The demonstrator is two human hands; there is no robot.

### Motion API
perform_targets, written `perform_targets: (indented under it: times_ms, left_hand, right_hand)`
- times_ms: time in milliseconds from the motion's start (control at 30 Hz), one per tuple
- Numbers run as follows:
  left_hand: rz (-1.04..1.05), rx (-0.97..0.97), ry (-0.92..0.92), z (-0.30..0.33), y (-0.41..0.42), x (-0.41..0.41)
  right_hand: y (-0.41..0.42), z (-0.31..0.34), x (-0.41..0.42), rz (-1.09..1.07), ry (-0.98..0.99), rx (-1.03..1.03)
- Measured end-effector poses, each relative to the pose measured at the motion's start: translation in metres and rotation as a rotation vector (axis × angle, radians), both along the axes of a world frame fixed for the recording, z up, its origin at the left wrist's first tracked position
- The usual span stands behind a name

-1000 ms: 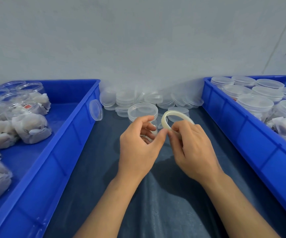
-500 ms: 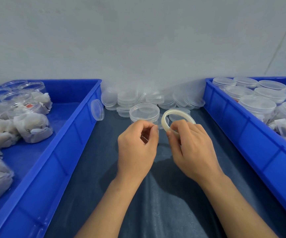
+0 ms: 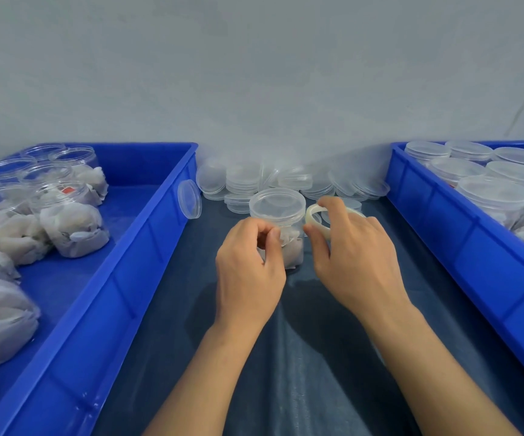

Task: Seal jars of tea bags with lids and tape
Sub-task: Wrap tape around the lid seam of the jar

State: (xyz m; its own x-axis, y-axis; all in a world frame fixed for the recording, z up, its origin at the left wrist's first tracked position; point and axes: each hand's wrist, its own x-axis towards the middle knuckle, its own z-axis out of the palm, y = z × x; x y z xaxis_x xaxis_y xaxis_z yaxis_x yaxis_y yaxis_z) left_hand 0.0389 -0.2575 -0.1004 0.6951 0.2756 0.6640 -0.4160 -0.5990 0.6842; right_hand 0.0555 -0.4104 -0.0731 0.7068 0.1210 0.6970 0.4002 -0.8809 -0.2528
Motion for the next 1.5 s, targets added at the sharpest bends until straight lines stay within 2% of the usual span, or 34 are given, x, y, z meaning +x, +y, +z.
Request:
perform_targets:
  times_ms: [200,467,1133,1367,1500]
  left_hand:
    - [0.038,0.021,-0.027,-0.003,0.001,0.004]
    - [0.003,-0.109,0.036,-0.004,0.003,0.008]
    - [-0.002,-0.161,0.032,-0.004,0.003,0.014]
    - [-0.135,-0.445,0.084,-0.006,0.005,0.019]
    - [-0.241,-0.492,0.156,-0.012,0.008,0.023]
  right_hand:
    - [0.001,0.005,0.003,-0.012,-0.076,-0.137]
    - [0.001,0.0,0.008,-0.043,-0.139,-0.226]
    - [0.011,-0.004,0.01,-0.114,-0.23,-0.215]
    - [0.011,-0.006,0.011,-0.126,-0.311,-0.214]
    - [0.012,-0.007,0.011,-0.125,-0.307,-0.207]
